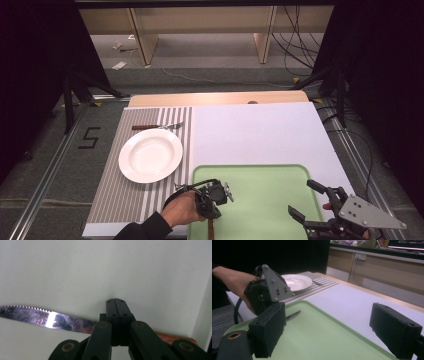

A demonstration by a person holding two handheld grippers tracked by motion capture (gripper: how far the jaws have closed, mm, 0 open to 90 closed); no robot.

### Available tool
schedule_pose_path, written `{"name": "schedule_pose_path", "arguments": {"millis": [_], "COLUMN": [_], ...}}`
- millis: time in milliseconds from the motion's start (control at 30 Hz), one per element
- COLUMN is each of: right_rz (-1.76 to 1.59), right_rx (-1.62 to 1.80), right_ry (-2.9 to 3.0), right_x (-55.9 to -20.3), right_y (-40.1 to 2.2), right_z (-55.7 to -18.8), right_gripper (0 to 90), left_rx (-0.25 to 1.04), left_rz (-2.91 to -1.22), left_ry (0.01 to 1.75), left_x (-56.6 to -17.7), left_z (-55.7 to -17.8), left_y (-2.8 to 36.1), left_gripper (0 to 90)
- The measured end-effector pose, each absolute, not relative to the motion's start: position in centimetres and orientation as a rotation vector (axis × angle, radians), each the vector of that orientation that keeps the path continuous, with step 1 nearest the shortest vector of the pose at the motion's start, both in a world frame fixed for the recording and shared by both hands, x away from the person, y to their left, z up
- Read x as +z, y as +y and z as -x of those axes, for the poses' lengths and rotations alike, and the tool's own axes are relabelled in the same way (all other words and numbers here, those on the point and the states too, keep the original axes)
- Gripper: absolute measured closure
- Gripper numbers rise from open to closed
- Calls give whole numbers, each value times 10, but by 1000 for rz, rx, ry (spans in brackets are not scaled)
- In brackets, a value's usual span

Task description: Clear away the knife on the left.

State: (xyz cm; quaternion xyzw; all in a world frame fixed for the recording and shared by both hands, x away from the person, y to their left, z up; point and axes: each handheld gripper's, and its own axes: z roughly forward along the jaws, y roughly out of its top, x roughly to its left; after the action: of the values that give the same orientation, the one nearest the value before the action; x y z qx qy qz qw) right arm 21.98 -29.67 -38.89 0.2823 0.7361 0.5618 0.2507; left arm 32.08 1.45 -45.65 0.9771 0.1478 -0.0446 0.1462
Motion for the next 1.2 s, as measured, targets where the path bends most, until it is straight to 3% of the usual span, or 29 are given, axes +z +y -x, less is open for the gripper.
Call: {"name": "schedule_pose_path", "arguments": {"millis": [1200], "right_rz": [-766], "right_rx": [1523], "right_ry": [2007], "right_x": [-389], "right_y": [-296], "right_z": [-219], "right_gripper": [149], "left_rx": [-181], "left_rz": [-2884], "left_ry": [507], "left_x": [-456], "left_z": [-334], "left_y": [48], "left_gripper": [897]}}
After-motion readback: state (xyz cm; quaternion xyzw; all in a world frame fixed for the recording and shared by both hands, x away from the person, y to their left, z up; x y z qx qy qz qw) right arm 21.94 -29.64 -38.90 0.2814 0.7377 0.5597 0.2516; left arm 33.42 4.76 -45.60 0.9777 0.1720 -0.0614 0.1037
